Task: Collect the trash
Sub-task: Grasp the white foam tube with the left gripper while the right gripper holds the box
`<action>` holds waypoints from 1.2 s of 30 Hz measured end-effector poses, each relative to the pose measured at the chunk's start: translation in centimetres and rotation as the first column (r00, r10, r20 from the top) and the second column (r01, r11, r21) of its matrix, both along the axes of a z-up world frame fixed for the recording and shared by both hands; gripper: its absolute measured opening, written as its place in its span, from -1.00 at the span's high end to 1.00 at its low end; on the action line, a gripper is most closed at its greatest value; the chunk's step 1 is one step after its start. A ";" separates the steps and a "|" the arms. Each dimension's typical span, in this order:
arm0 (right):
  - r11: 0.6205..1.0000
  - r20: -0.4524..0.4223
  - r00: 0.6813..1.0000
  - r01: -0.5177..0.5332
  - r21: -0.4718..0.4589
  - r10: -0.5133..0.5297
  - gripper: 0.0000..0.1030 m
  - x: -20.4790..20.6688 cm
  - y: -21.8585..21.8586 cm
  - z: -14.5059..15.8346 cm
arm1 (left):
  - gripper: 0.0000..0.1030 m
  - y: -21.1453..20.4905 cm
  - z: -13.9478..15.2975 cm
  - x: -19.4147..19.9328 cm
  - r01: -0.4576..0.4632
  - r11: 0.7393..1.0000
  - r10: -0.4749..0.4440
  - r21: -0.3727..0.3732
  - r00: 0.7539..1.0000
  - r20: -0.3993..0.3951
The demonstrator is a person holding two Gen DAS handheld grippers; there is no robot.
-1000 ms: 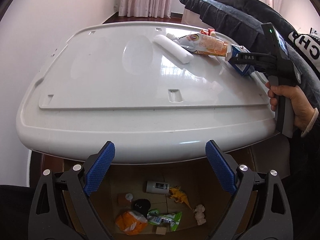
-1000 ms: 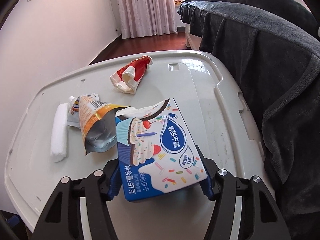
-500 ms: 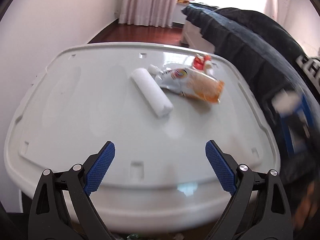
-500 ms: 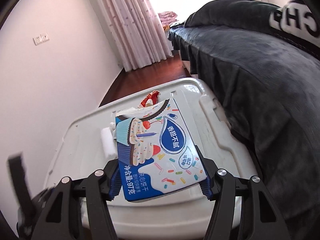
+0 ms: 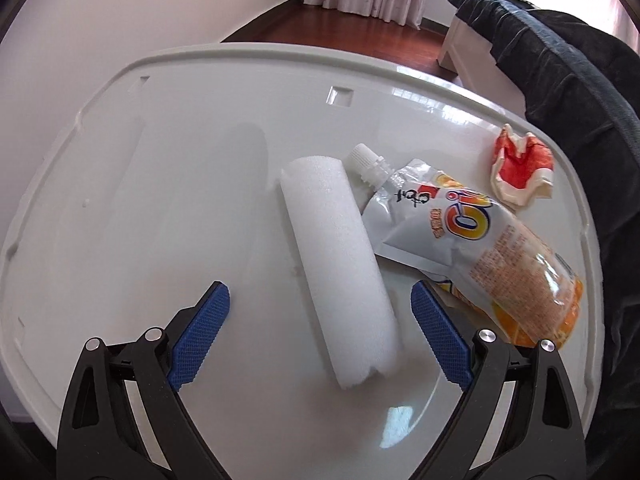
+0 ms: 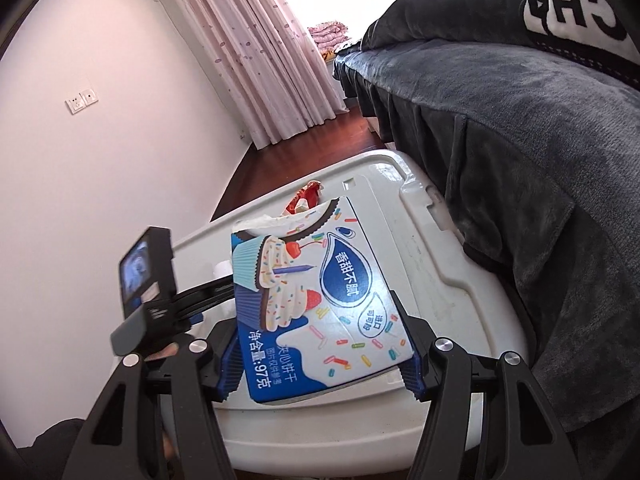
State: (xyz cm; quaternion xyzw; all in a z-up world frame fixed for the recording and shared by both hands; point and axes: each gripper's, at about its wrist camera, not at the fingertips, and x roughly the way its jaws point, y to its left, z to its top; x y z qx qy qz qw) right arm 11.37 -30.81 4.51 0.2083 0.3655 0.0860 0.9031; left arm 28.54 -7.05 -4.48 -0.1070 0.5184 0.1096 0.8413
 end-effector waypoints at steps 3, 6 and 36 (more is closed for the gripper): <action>1.000 -0.008 1.000 0.000 0.008 0.000 -0.18 0.2 0.0 0.0 | -0.73 0.0 -0.6 1.0 -0.003 0.998 0.005 0.067 1.000 -0.027; 1.000 -0.019 1.000 -0.004 0.014 0.004 -0.18 0.4 0.1 -0.2 | -0.59 0.1 -0.5 0.6 0.026 0.996 -0.027 0.086 1.000 0.006; 0.991 0.015 0.995 -0.094 -0.099 0.096 -0.18 -0.9 5.0 -0.7 | 0.56 2.6 4.7 -12.1 0.193 0.976 -0.206 0.102 0.969 0.136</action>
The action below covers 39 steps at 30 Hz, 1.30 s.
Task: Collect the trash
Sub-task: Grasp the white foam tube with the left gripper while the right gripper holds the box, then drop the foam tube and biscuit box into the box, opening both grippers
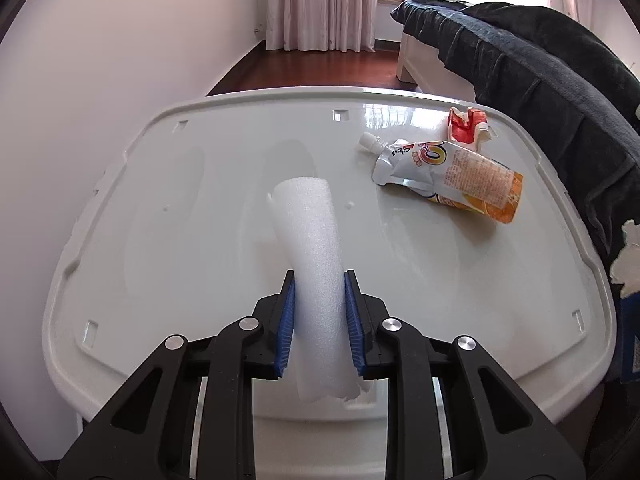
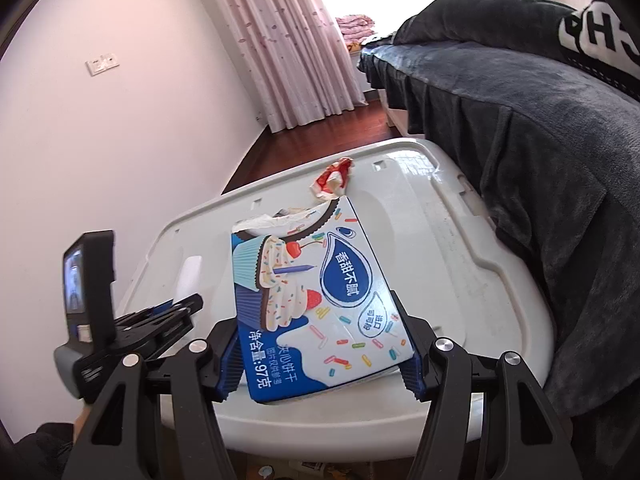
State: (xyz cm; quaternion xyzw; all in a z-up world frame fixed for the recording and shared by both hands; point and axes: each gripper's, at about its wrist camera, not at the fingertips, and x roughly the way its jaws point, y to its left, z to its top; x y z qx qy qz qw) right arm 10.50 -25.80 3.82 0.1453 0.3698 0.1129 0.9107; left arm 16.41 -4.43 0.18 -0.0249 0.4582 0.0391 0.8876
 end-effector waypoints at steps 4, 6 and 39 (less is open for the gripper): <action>0.999 -0.002 0.999 -0.035 -0.019 0.035 -0.18 -2.7 2.0 -0.9 | 0.56 1.5 0.9 -4.7 0.017 1.000 -0.017 -0.016 1.000 0.008; 0.998 -0.003 0.999 -0.049 -0.034 0.049 -0.18 -4.5 3.0 -1.5 | 0.56 1.9 1.1 -6.9 0.028 0.999 -0.027 -0.017 1.000 0.006; 0.975 -0.270 0.954 -0.170 -0.139 0.128 -0.21 -14.5 8.9 -10.2 | 0.53 3.3 -7.9 -19.9 0.078 0.997 -0.083 -0.028 0.959 -0.272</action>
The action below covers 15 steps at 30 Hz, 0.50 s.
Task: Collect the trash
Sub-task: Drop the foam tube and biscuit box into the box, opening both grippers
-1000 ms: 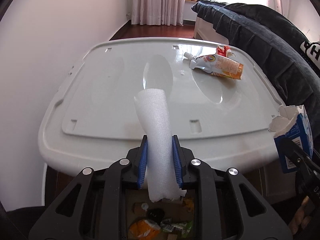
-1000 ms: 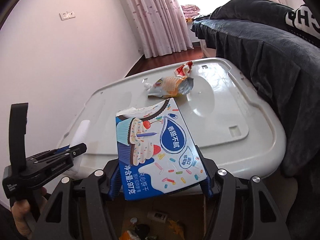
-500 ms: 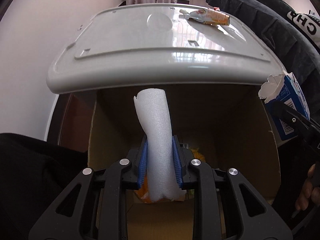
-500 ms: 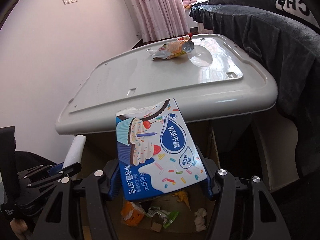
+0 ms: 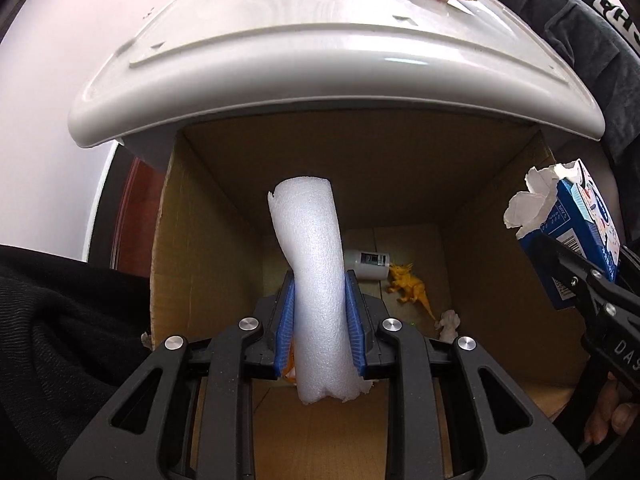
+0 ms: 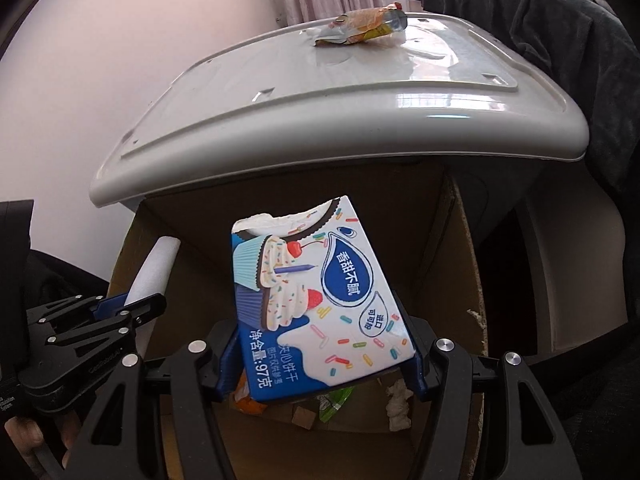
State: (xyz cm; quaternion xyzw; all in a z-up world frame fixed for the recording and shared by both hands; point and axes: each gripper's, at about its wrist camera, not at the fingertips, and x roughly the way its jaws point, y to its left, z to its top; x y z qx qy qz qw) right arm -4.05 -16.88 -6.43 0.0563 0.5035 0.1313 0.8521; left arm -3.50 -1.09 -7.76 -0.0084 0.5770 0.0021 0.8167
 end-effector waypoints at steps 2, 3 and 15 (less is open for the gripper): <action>1.000 -0.014 1.000 -0.005 0.003 0.005 -0.25 0.1 0.1 -0.3 | 0.37 0.0 -0.1 0.1 0.001 1.000 -0.001 0.001 1.000 -0.010; 1.000 -0.024 1.000 -0.001 0.002 0.001 -0.27 0.3 0.1 -0.4 | 0.06 0.0 -0.3 0.2 -0.006 1.000 0.006 0.015 1.000 -0.020; 0.995 -0.003 0.997 0.081 0.062 -0.081 -0.45 0.1 -1.7 0.6 | -0.56 1.1 -0.1 -0.1 -0.062 0.998 0.062 0.013 0.998 -0.013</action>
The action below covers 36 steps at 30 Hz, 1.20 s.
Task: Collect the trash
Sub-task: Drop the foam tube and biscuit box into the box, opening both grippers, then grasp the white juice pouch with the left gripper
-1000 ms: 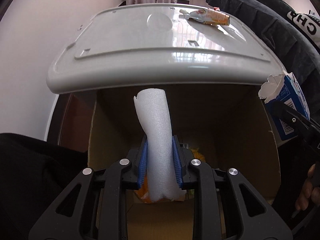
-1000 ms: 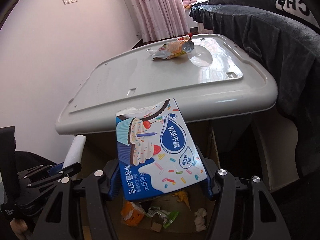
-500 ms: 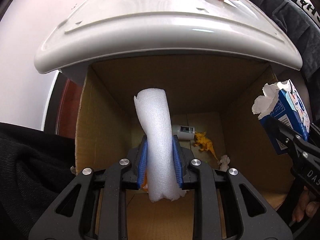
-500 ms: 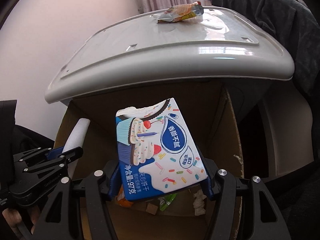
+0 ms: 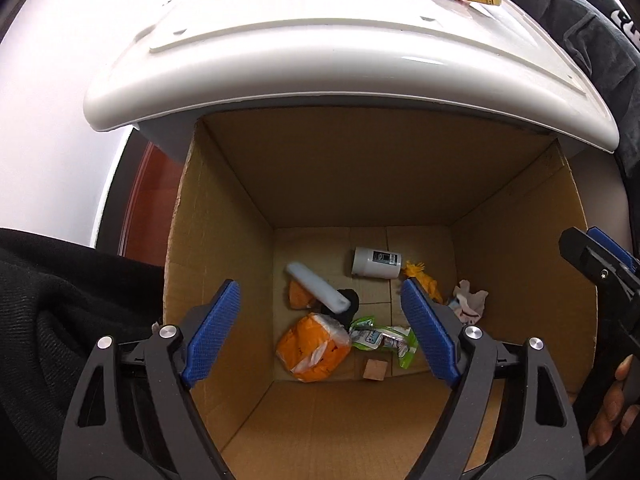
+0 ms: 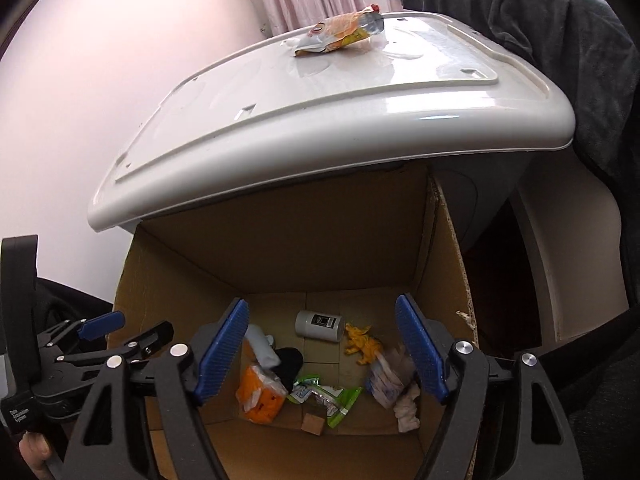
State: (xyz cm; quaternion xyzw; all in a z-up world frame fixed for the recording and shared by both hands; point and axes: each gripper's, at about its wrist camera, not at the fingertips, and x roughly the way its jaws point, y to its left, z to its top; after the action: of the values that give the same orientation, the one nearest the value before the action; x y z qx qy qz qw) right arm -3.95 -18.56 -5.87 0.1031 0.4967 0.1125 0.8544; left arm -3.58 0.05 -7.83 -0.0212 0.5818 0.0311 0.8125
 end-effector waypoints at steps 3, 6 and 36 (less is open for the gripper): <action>1.000 0.008 1.000 0.006 0.007 -0.006 -0.47 0.0 -0.1 0.3 | -0.56 -0.1 0.3 0.0 -0.003 1.000 0.003 -0.006 1.000 0.006; 1.000 0.022 1.000 0.018 0.018 -0.018 -0.49 -0.1 -0.5 0.7 | -0.56 0.1 0.6 0.0 -0.006 1.000 0.006 -0.017 1.000 0.015; 0.942 0.172 0.932 0.292 0.165 -0.319 -0.68 7.6 -15.6 8.5 | -0.56 -7.6 9.3 18.0 0.044 0.971 -0.001 -0.234 0.984 0.181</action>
State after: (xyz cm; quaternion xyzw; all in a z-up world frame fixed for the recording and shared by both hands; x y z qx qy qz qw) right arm 3.67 -34.20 2.63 0.2259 0.3790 0.0211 0.8972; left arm 14.42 -7.56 1.51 -0.1141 0.5060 -0.0498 0.8535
